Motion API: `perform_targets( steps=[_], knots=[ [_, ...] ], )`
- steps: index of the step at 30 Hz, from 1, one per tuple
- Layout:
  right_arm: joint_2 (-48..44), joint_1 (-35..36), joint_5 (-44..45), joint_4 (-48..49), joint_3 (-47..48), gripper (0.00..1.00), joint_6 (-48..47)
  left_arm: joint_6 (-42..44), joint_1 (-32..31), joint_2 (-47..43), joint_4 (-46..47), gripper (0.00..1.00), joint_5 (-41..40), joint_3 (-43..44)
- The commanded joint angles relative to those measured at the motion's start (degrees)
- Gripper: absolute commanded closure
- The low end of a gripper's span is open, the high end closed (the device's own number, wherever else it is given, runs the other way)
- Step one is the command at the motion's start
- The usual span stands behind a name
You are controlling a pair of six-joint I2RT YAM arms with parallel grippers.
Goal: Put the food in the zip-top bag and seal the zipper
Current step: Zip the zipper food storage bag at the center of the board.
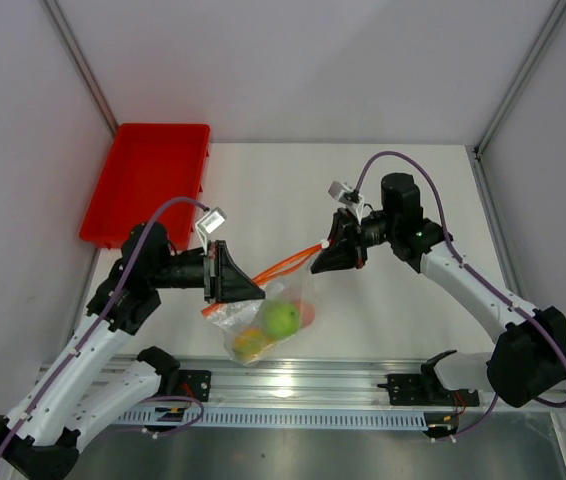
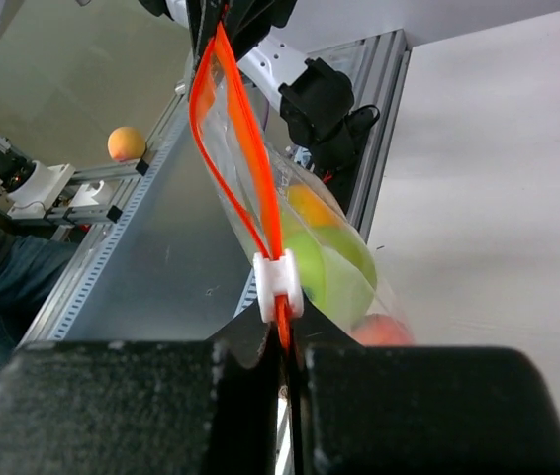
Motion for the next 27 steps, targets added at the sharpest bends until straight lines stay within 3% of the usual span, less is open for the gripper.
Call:
perform_targets(
  steps=[1,2,3,7,14,18,27],
  knots=[
    [0.4,0.7,0.4,-2.8,3.3,1.00,-1.7,5.6,0.8,-0.2,-5.5,0.99,-1.7,2.2],
    [0.2,0.9,1.8,-2.2,3.4,1.00,-0.4,7.1,0.8,0.1,-7.8,0.95,-3.3,2.4],
    [-0.3,1.0,3.1,-1.6,3.0,1.00,0.9,8.5,0.8,0.1,-10.6,0.79,-5.7,2.6],
    [-3.5,1.8,14.2,6.4,-0.7,1.00,11.3,13.7,0.8,0.5,-13.9,0.44,-12.9,2.7],
    [-5.8,5.0,27.0,3.0,-2.6,1.00,16.7,13.4,0.0,1.0,-8.8,0.40,-18.5,4.0],
    [-6.6,10.3,32.6,-3.2,-1.6,1.00,14.2,14.8,-1.8,2.9,-8.5,0.31,-20.2,6.9],
    [-6.2,16.4,42.0,-21.5,5.6,1.00,6.4,22.3,-14.3,9.1,-8.2,0.23,-29.4,16.1]
  ],
)
